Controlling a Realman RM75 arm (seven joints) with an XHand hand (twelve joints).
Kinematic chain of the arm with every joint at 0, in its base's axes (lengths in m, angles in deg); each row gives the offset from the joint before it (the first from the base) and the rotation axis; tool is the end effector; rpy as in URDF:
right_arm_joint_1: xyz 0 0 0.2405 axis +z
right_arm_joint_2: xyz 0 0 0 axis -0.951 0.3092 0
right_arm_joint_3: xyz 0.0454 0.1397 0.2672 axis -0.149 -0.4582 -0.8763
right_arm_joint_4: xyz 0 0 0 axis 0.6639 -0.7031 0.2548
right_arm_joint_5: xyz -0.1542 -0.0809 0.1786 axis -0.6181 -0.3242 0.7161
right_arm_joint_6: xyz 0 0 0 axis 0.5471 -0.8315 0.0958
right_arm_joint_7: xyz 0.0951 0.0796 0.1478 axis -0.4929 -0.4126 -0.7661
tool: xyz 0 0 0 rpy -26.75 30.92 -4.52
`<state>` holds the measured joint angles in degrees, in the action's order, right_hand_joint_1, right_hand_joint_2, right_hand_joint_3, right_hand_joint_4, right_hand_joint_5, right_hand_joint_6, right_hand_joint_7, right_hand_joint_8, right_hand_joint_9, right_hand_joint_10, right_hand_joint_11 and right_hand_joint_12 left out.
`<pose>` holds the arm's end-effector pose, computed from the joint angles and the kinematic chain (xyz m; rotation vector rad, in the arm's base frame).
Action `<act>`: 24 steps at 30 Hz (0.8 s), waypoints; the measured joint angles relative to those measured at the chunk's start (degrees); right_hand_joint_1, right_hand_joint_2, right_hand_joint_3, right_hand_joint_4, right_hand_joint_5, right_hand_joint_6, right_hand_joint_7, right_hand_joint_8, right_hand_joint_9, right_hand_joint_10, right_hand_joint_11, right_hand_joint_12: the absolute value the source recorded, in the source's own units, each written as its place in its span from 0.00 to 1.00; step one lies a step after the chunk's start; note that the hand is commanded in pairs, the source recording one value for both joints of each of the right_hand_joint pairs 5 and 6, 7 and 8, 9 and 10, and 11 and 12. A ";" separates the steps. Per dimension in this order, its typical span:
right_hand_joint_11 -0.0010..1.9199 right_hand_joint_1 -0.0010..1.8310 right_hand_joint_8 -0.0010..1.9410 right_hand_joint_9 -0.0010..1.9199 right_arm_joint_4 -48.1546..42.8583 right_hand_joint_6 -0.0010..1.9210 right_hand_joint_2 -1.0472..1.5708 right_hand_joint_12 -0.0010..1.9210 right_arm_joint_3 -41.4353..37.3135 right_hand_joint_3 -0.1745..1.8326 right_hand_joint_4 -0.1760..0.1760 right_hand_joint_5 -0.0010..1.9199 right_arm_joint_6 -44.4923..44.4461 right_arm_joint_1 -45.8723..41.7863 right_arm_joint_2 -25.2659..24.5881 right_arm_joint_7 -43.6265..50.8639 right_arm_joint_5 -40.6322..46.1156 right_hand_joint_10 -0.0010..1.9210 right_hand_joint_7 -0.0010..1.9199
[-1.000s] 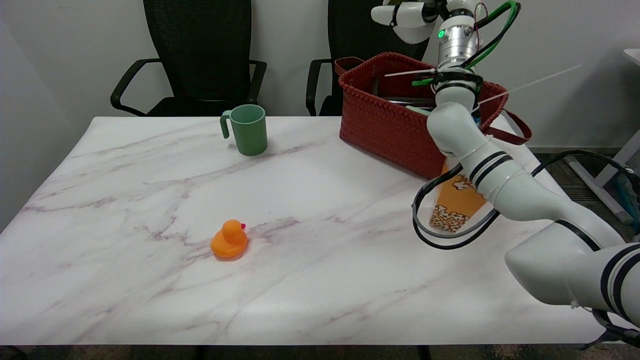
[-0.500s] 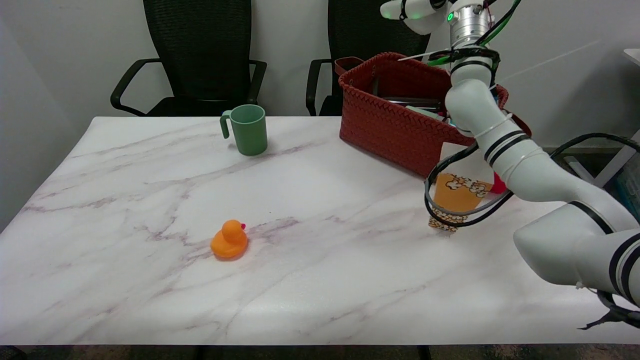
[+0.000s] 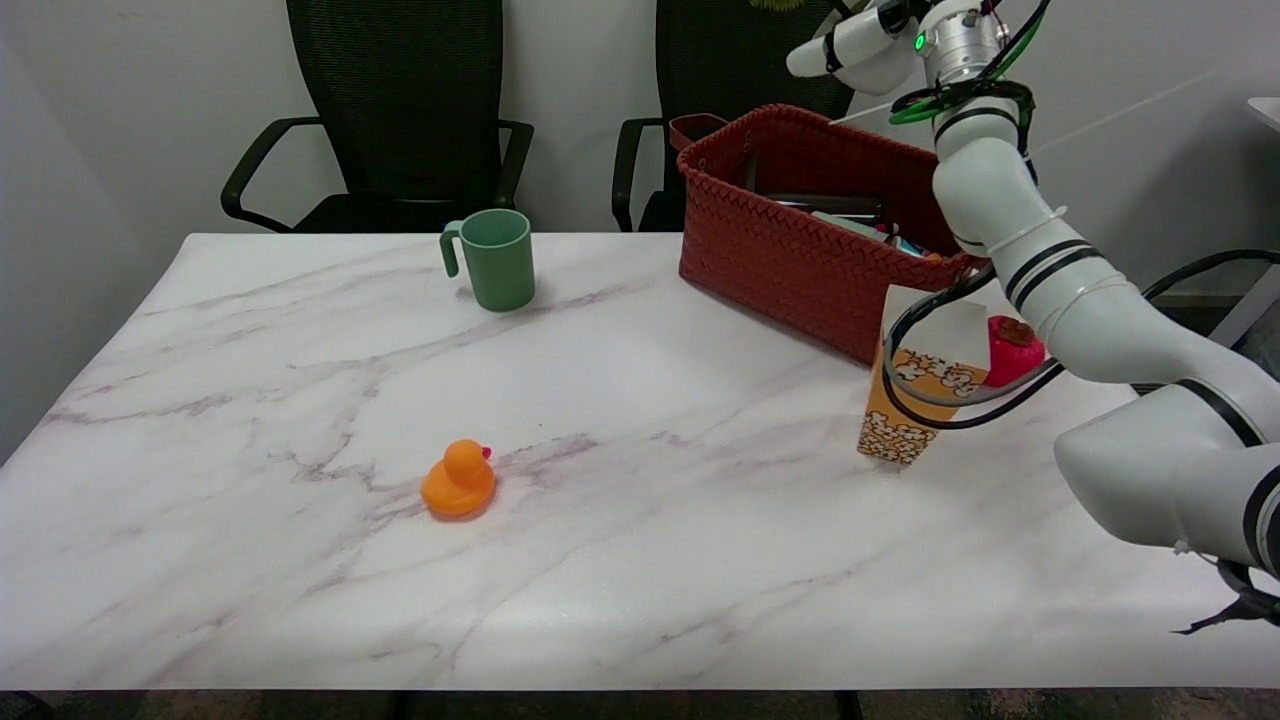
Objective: Place the potted plant into the brown storage basket.
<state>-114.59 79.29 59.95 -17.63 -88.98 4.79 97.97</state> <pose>-0.0459 -0.6214 0.4955 1.1706 0.1370 0.5567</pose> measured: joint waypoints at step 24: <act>0.48 0.69 0.67 0.65 8.27 0.19 0.34 0.48 1.05 0.00 0.50 0.19 9.51 -0.37 2.23 5.43 3.24 0.65 0.67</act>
<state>-106.32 80.34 69.46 -18.00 -86.76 10.21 101.21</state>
